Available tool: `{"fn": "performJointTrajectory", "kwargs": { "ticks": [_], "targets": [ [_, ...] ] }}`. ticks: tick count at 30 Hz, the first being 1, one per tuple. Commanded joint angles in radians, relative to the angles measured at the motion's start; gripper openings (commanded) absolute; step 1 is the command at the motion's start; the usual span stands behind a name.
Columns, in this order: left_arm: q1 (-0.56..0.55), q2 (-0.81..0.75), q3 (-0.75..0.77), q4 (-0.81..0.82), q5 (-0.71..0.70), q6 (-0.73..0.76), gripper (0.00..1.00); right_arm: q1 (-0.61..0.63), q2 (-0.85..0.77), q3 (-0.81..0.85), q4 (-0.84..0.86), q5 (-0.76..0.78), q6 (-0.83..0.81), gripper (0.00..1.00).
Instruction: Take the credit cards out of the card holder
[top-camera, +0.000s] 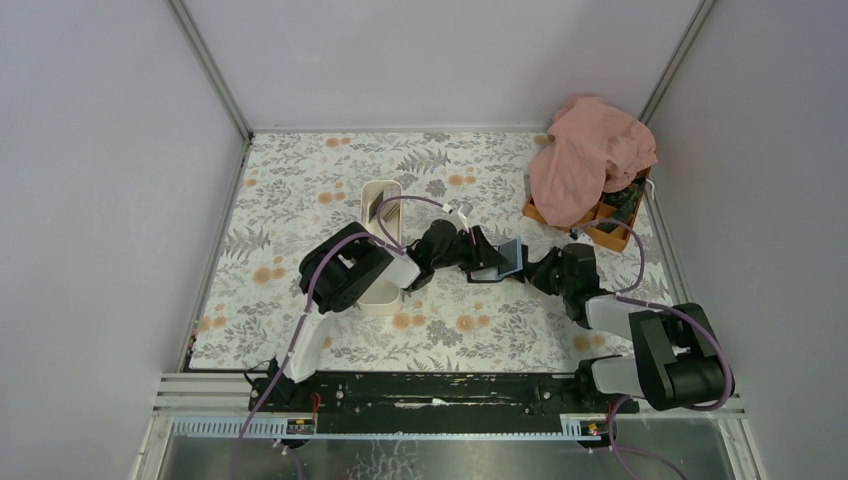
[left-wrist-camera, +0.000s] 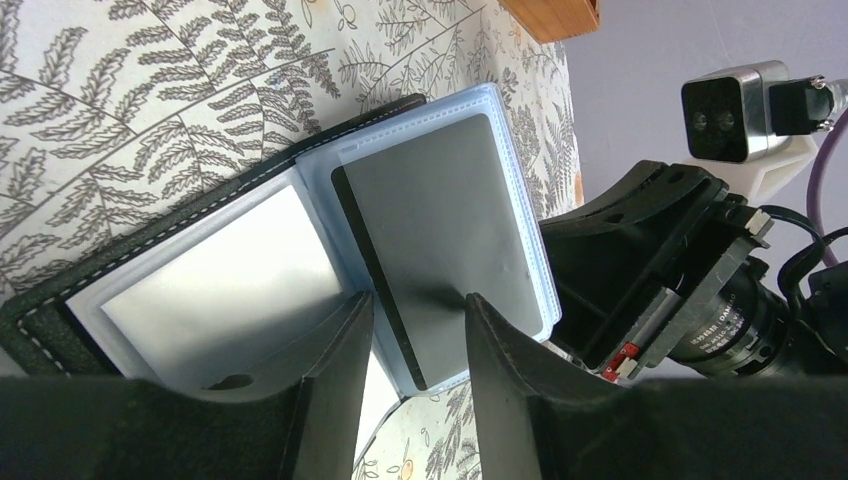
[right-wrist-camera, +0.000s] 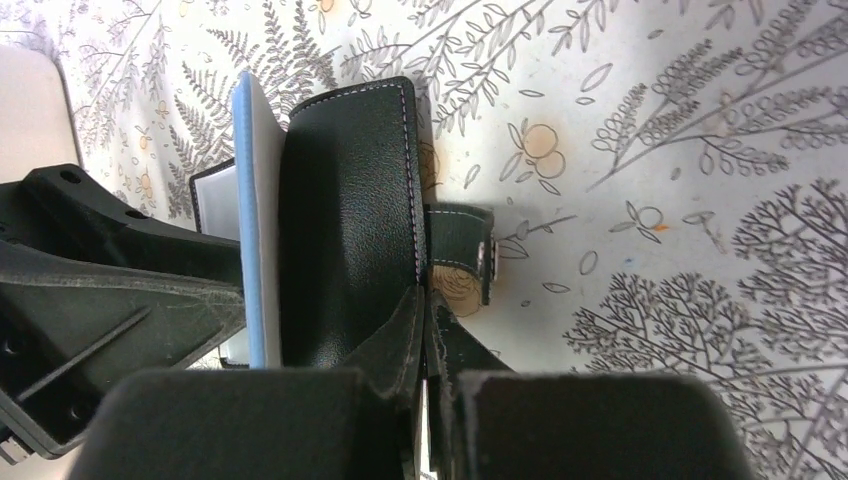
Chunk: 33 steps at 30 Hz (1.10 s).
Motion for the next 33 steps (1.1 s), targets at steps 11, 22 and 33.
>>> {"fn": "performJointTrajectory", "kwargs": {
  "ticks": [11, 22, 33],
  "targets": [
    [0.005, 0.014, -0.027, 0.101, 0.087, -0.020, 0.45, 0.003, -0.310, 0.069, -0.313, 0.072, -0.068, 0.00],
    [0.010, 0.014, -0.005, 0.100, 0.109, -0.021, 0.45, 0.002, -0.217, 0.119, -0.297, 0.088, -0.082, 0.06],
    [0.013, 0.023, -0.013, 0.108, 0.116, -0.024, 0.45, 0.003, -0.040, 0.118, -0.206, 0.044, -0.071, 0.09]
  ]
}}
